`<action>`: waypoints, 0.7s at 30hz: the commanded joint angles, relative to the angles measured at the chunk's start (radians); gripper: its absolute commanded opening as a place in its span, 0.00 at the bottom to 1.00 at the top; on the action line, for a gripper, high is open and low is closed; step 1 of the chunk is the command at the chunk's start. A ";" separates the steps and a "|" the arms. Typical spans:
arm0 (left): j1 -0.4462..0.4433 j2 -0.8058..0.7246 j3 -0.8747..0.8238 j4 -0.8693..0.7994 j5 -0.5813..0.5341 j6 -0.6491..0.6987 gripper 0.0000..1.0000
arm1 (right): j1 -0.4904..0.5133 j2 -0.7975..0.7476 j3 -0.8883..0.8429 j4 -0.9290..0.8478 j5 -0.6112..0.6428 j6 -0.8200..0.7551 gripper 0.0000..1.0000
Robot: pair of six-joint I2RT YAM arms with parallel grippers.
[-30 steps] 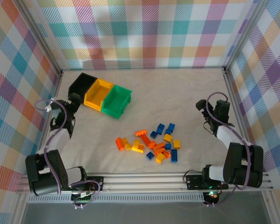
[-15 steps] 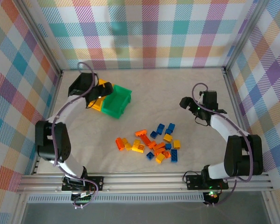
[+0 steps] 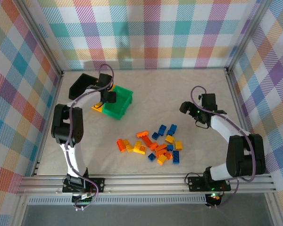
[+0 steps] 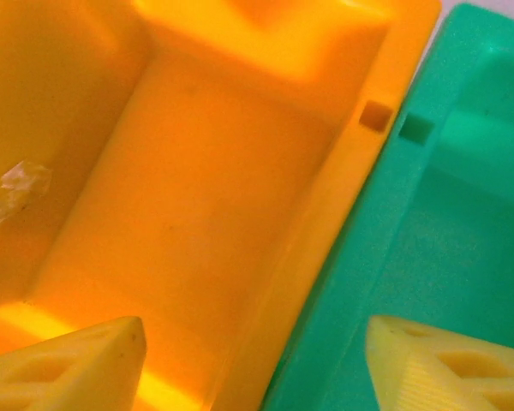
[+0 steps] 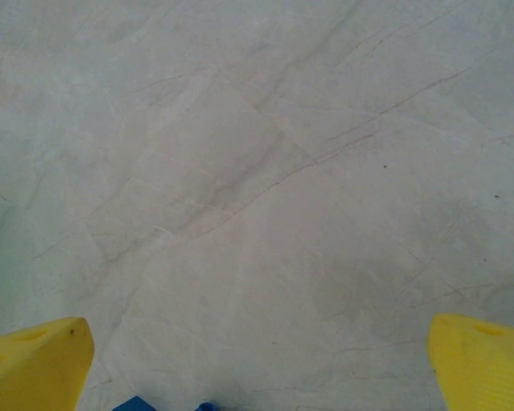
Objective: Sort the legos into containers by color
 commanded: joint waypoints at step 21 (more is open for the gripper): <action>-0.352 0.201 0.318 -0.305 -0.034 -0.408 0.00 | 0.006 -0.114 0.002 -0.070 0.100 0.064 1.00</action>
